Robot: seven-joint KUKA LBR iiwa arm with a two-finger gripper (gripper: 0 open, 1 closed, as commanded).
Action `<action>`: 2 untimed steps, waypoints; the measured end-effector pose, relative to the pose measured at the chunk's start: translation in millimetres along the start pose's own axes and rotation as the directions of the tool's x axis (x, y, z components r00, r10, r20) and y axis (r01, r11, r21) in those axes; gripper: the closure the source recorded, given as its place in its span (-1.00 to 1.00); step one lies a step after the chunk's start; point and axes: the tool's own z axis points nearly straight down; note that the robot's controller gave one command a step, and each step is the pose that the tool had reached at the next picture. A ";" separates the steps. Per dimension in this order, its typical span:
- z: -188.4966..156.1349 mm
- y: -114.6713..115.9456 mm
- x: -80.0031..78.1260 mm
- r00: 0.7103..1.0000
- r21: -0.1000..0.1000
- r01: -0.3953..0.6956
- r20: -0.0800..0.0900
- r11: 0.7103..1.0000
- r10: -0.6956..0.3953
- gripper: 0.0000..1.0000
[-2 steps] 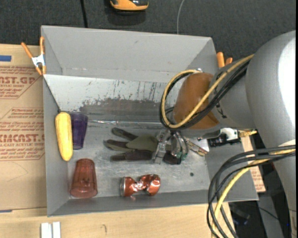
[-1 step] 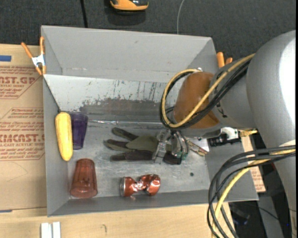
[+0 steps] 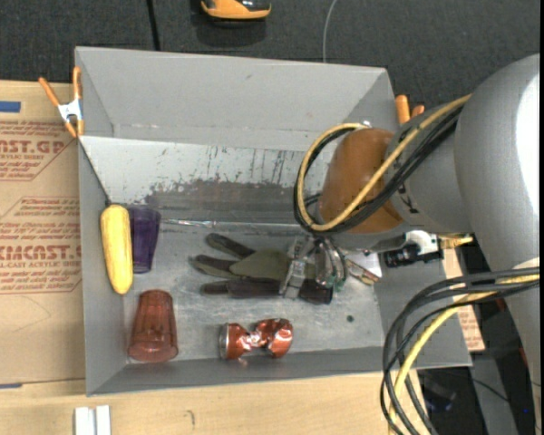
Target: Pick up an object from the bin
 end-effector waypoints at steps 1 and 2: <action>-15.3 -0.1 0.6 1.000 0.001 0.000 -0.005 1.000 0.000 1.00; -29.0 0.0 0.8 1.000 0.002 0.000 -0.007 1.000 0.000 1.00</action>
Offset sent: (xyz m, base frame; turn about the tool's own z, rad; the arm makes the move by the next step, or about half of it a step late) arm 0.0001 -0.0001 0.0628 0.0000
